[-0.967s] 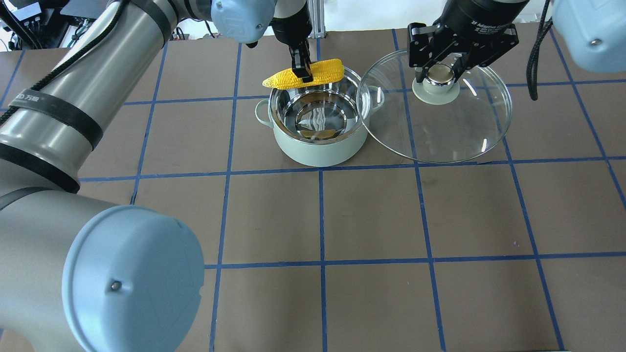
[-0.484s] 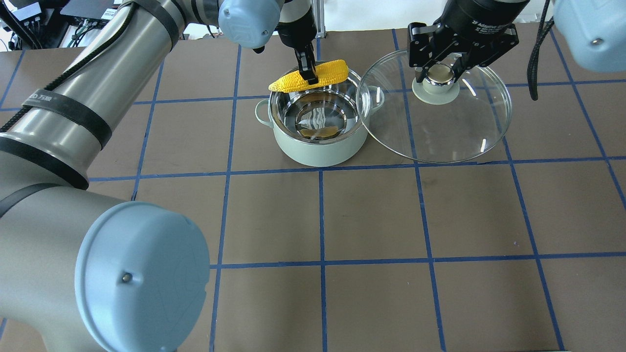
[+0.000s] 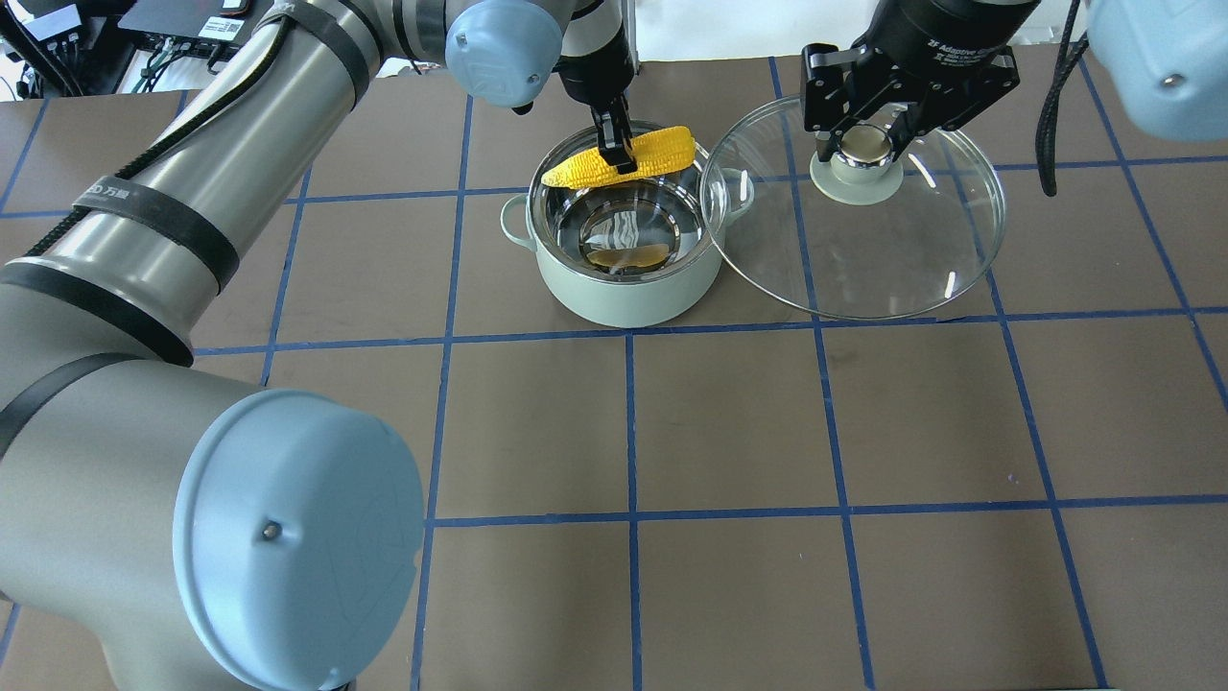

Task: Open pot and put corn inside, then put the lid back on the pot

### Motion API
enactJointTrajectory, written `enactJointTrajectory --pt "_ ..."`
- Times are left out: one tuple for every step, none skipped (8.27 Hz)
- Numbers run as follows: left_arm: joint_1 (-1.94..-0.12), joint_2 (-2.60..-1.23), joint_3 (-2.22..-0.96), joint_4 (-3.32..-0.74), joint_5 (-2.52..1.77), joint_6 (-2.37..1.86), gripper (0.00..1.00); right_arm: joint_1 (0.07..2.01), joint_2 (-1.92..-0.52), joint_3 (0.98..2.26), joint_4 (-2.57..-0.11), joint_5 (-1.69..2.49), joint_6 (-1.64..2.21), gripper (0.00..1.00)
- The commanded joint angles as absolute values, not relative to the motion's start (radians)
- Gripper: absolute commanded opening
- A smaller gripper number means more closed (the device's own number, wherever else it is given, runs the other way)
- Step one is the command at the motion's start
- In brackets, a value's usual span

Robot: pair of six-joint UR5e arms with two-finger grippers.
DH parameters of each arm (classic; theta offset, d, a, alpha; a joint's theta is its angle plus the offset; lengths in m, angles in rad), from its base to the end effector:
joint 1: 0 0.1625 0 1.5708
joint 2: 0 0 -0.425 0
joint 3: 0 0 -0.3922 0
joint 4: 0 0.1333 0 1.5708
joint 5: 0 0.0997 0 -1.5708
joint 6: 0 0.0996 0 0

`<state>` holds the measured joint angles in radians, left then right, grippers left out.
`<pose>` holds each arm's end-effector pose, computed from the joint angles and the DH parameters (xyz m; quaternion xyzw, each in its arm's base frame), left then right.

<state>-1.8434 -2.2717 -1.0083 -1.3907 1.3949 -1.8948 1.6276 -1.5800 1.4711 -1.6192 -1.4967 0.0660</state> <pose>-0.3515 -0.6974 0.3394 0.7208 -0.6872 -0.0679 0.0594 0.1688 -0.4912 0.5476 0.0017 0.9962 -0.0761 0.0417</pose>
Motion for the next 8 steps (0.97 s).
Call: enactJointTrajectory --pt "-1.842 -2.275 -1.023 -1.391 1.399 -1.858 0.0 1.626 -1.58 1.471 -1.618 -1.5 0.066 0.12" --pt "-1.842 -2.276 -1.029 -1.39 1.399 -1.858 0.0 1.626 -1.58 1.471 -1.618 -1.499 0.066 0.12" --pt "-1.842 -2.279 -1.035 -1.391 1.399 -1.858 0.0 1.625 -1.58 1.471 -1.618 -1.502 0.039 0.12" --pt "-1.842 -2.281 -1.037 -1.39 1.402 -1.858 0.0 1.623 -1.583 1.471 -1.615 -1.502 0.005 0.12" --pt "-1.842 -2.292 -1.035 -1.387 1.402 -1.873 0.1 1.621 -1.583 1.471 -1.614 -1.49 0.012 0.11" --pt "-1.842 -2.302 -1.034 -1.361 1.404 -1.882 0.37 1.615 -1.582 1.471 -1.614 -1.488 0.011 0.11" --pt "-1.842 -2.304 -1.035 -1.355 1.404 -1.887 0.54 1.614 -1.583 1.471 -1.612 -1.486 0.012 0.11" --pt "-1.842 -2.304 -1.034 -1.355 1.405 -1.887 0.62 1.614 -1.583 1.471 -1.606 -1.489 0.014 0.11"
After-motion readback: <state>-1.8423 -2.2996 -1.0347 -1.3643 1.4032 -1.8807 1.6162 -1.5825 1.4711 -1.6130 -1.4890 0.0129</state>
